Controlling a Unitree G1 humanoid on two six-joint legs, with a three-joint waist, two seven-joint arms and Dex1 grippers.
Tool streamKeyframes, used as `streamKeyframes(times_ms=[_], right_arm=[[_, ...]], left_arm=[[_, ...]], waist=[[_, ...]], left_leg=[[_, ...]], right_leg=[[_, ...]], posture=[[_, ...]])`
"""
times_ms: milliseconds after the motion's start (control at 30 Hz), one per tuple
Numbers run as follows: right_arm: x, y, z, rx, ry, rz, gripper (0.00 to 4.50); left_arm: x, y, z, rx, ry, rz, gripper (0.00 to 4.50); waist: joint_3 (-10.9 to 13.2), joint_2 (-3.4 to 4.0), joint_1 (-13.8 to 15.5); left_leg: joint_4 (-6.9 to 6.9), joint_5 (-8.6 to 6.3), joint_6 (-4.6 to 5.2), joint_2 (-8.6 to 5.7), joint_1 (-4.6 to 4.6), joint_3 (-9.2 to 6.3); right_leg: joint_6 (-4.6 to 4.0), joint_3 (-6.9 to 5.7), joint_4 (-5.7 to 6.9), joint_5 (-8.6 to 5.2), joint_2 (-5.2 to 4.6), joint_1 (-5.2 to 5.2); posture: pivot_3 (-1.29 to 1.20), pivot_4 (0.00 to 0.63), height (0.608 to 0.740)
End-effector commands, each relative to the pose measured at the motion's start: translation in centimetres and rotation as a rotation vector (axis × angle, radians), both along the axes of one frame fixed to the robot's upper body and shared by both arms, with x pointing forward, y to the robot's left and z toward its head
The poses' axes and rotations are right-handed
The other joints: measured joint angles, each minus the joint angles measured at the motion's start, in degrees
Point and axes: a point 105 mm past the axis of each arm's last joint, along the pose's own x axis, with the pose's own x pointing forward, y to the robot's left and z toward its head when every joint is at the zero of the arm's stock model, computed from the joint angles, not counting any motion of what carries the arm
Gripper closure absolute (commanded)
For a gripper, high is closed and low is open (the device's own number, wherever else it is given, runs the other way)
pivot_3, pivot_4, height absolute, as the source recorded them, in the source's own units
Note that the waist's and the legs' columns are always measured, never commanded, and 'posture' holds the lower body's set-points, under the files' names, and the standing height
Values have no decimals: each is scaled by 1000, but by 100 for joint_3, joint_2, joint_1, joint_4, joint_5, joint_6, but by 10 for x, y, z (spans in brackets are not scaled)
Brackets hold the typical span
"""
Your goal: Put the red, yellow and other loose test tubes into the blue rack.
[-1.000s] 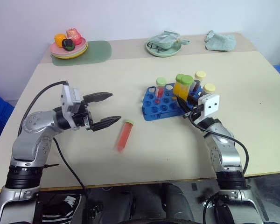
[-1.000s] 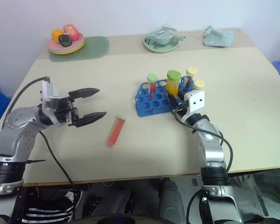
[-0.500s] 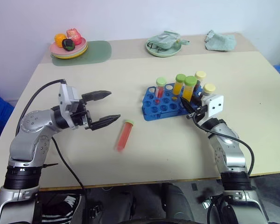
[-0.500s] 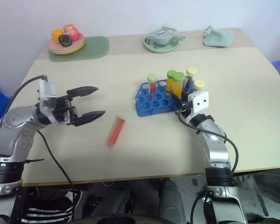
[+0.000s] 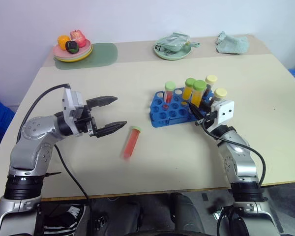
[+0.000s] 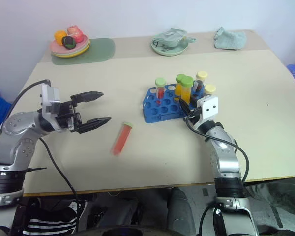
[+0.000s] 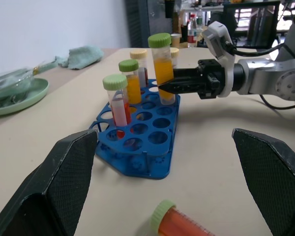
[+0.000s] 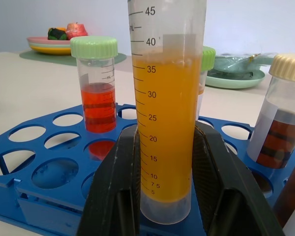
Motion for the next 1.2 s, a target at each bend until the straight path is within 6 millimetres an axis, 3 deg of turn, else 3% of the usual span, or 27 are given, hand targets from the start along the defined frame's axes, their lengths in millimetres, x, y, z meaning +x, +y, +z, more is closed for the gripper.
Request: streamKeyframes(times_ms=[33,500,733,767,1000,1200], right_arm=[[2,0,3,-7,-20,-8,3690],[3,-1,2,30,-13,1,3690],[2,-4,5,17,-19,-2,237],[2,-5,6,16,-21,-2,66],[-13,-6,6,-35,6,96,66],[-32,-32,21,-126,41,152,66]], left_arm=[[-3,2,13,-1,-52,4,0],[-3,3,13,-1,-53,5,0],[-2,2,13,-1,-55,2,0],[-2,2,14,-3,-55,2,0],[-3,2,13,-6,-48,4,0],[-4,4,9,-7,-39,10,0]], waist=[[0,0,0],[0,0,0],[0,1,-5],[1,1,-2],[1,1,10],[1,1,17]], left_leg=[[0,0,0,0,0,0],[0,0,0,0,0,0],[0,0,0,0,0,0],[0,0,0,0,0,0],[0,0,0,0,-1,0],[0,0,0,-1,-1,0]], right_leg=[[0,0,0,0,0,0],[0,0,0,0,0,1],[0,0,0,0,0,0],[0,0,0,0,0,0],[0,0,-1,0,0,0],[0,1,-2,0,0,1]], posture=[[0,150,740],[0,150,740],[0,150,740],[0,150,740],[0,150,740],[0,150,740]])
